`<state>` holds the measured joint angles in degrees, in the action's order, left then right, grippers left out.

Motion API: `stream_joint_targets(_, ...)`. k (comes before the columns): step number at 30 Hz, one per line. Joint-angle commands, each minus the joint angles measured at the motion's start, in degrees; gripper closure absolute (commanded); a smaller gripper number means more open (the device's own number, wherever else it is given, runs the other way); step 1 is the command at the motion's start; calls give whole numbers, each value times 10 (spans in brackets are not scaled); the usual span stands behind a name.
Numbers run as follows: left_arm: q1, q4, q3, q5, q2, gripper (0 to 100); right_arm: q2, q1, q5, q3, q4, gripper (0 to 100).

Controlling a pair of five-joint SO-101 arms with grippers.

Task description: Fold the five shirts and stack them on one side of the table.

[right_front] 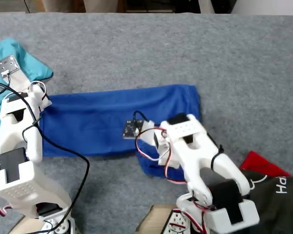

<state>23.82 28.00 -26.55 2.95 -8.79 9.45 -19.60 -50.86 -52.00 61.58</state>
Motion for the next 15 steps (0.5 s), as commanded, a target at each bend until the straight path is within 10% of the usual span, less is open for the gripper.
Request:
stream_joint_targets(1, 4, -10, 4, -1, 29, 981, -4, 18, -4, 84, 56, 995)
stream_joint_targets(15, 4, -10, 4, -1, 29, 981, -200, 21, -7, 509, 193, 995)
